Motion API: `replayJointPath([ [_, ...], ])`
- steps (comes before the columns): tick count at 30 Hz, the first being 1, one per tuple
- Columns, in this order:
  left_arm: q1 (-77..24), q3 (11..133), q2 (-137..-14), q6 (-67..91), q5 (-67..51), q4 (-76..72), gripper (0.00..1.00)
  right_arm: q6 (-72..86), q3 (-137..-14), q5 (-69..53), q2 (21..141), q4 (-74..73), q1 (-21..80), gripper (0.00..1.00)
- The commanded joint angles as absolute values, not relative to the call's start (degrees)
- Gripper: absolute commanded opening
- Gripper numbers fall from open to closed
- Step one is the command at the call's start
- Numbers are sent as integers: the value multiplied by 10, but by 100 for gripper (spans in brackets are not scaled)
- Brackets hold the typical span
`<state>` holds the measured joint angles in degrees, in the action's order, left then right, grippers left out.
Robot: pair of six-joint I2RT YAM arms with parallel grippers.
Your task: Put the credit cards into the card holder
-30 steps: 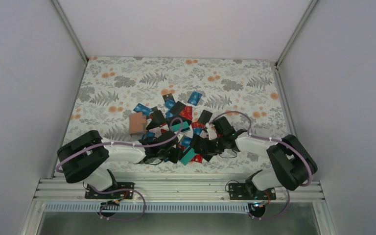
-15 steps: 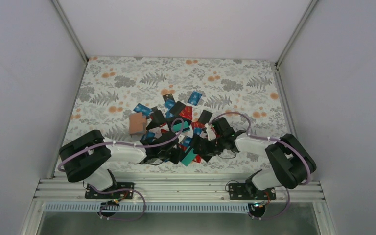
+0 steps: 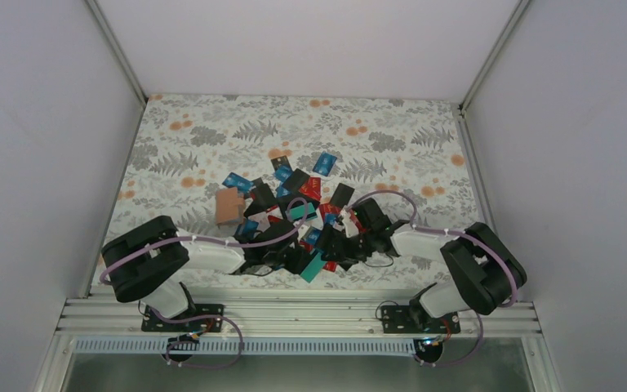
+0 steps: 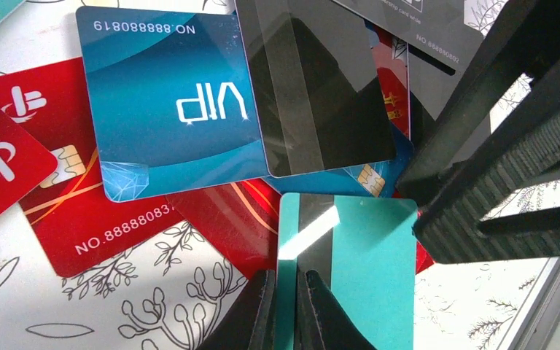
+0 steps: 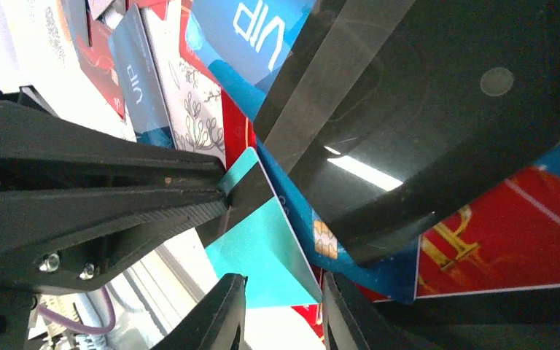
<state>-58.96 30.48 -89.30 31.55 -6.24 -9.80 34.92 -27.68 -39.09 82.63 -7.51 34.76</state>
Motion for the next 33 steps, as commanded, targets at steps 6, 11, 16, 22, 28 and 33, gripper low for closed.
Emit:
replayJointPath([
  [6,-597,270,-923,316,-85,-63,11,360,-254,-473,819,-5,356,28],
  [11,-597,262,-915,323,-93,-67,11,371,-242,-475,824,22,356,28],
  [16,-597,237,-888,345,-103,-77,11,379,-231,-474,831,37,356,26],
  [22,-597,226,-875,354,-100,-77,11,389,-227,-470,844,45,356,23],
  [28,-597,222,-880,362,-101,-87,11,405,-220,-467,844,47,356,19],
  [33,-597,216,-877,366,-99,-91,11,413,-216,-466,851,48,356,10],
])
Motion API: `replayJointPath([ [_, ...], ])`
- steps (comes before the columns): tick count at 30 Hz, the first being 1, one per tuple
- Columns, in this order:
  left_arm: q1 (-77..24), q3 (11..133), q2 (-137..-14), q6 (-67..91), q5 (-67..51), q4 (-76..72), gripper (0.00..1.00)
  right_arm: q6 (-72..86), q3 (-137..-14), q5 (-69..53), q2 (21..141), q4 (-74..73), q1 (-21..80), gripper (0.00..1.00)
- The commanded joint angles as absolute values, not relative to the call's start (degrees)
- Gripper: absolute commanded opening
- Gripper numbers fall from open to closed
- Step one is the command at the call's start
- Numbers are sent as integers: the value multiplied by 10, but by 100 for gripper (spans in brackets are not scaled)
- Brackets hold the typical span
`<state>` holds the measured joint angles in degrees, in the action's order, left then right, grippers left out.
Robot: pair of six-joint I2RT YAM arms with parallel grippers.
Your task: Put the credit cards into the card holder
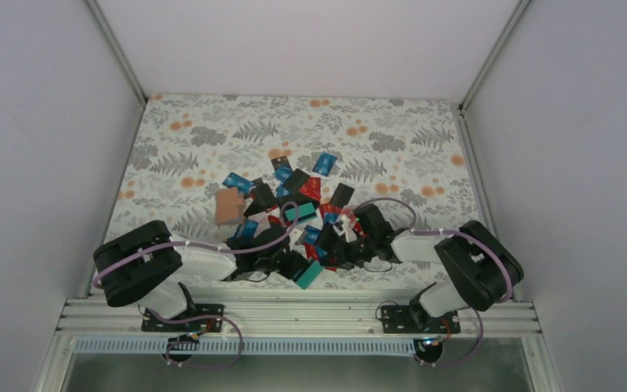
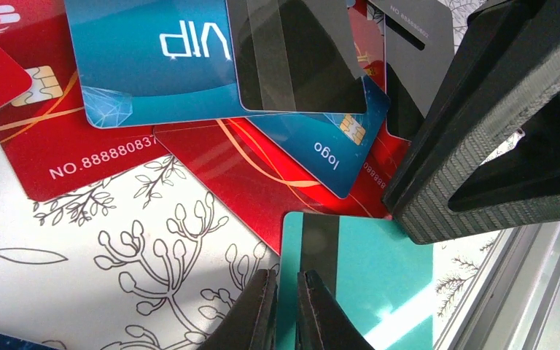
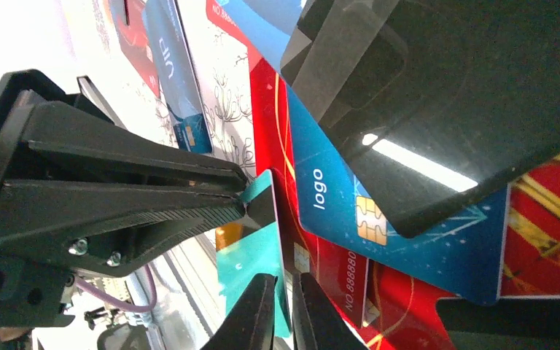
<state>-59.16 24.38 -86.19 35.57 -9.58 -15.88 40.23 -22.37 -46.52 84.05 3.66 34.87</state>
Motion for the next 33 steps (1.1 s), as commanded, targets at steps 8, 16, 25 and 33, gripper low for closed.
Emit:
replayJointPath([
  [8,-598,211,-870,370,-97,-94,11,423,-214,-468,858,57,356,5],
  [16,-597,229,-784,377,-76,-26,12,436,-214,-481,835,61,355,4],
  [25,-603,240,-670,340,-41,77,25,452,-219,-498,817,58,350,4],
  [33,-699,286,-673,324,77,132,49,496,-225,-500,800,62,347,4],
])
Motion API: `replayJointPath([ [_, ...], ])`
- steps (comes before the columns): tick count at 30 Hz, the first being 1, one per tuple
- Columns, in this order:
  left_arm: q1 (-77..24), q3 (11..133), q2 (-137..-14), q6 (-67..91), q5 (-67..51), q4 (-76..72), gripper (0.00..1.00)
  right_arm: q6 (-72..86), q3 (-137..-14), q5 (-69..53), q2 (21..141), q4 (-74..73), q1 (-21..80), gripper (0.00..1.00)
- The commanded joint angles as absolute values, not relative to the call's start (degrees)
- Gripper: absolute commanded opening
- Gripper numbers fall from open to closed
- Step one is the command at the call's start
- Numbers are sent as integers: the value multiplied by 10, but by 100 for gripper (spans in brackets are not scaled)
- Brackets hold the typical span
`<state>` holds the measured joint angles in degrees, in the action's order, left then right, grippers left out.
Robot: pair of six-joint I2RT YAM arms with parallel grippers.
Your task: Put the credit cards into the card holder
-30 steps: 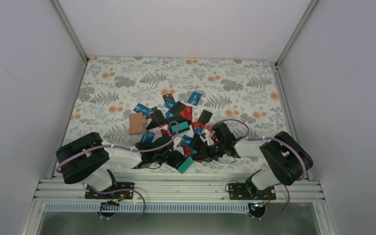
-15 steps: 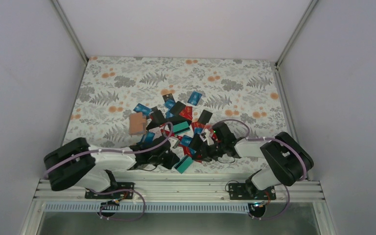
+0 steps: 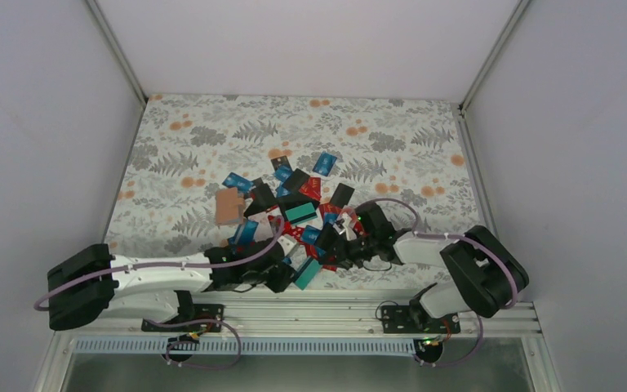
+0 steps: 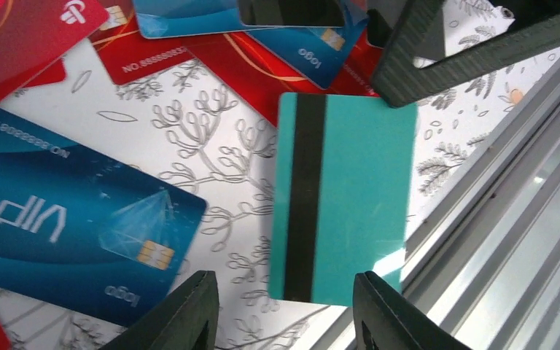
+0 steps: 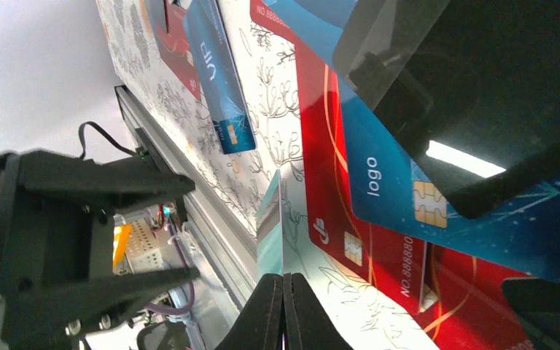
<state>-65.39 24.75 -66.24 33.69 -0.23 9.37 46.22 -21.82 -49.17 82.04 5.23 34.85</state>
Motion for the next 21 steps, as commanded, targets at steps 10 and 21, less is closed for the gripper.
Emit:
replayJointPath([
  [10,-814,367,-791,310,207,150,68,528,-231,-487,776,45,345,4],
  [21,-847,448,-918,352,323,213,64,528,-233,-484,770,33,345,4],
])
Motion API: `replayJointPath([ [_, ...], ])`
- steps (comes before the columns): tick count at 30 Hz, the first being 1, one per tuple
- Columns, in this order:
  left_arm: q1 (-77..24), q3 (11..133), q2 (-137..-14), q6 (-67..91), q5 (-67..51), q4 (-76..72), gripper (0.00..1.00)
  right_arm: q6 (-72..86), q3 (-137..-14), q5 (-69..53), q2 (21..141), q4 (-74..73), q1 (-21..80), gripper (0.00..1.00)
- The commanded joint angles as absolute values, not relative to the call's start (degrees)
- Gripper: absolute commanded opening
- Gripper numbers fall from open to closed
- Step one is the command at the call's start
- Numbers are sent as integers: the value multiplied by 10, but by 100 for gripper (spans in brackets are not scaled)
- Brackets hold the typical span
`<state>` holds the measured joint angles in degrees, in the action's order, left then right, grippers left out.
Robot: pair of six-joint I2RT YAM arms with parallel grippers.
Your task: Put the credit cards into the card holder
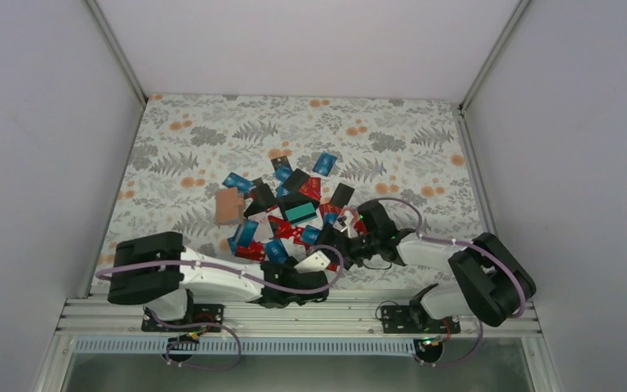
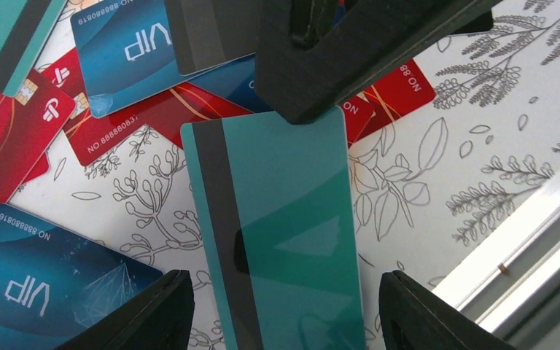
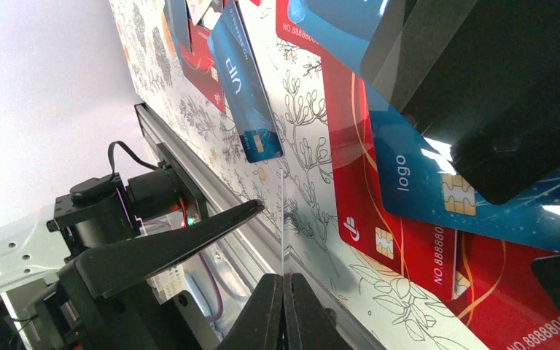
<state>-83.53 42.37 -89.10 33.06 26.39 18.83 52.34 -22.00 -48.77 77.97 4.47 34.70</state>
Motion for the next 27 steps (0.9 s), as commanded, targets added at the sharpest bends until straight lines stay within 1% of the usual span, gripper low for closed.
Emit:
replayJointPath([
  [1,-850,452,-923,362,333,220,61,528,-233,-483,769,32,345,4],
  [4,-858,467,-939,376,360,240,47,531,-231,-481,768,30,345,4],
  [6,-865,472,-948,376,382,246,35,534,-231,-481,767,30,345,4],
  [11,-884,485,-965,365,415,249,10,535,-237,-474,766,17,345,4],
  [13,-890,492,-964,362,426,252,4,541,-240,-471,761,13,345,4],
  [15,-891,495,-958,365,438,262,3,544,-246,-464,753,4,343,4],
  [16,-891,496,-954,367,442,268,2,542,-250,-460,747,-2,341,6],
  [19,-891,494,-931,363,447,282,2,518,-277,-448,724,-42,319,33],
  [20,-887,494,-922,360,447,285,2,506,-287,-446,716,-55,307,39],
  [23,-869,487,-884,344,430,278,2,465,-317,-448,698,-87,266,53],
  [27,-818,470,-814,309,378,248,2,410,-348,-443,683,-117,230,64],
])
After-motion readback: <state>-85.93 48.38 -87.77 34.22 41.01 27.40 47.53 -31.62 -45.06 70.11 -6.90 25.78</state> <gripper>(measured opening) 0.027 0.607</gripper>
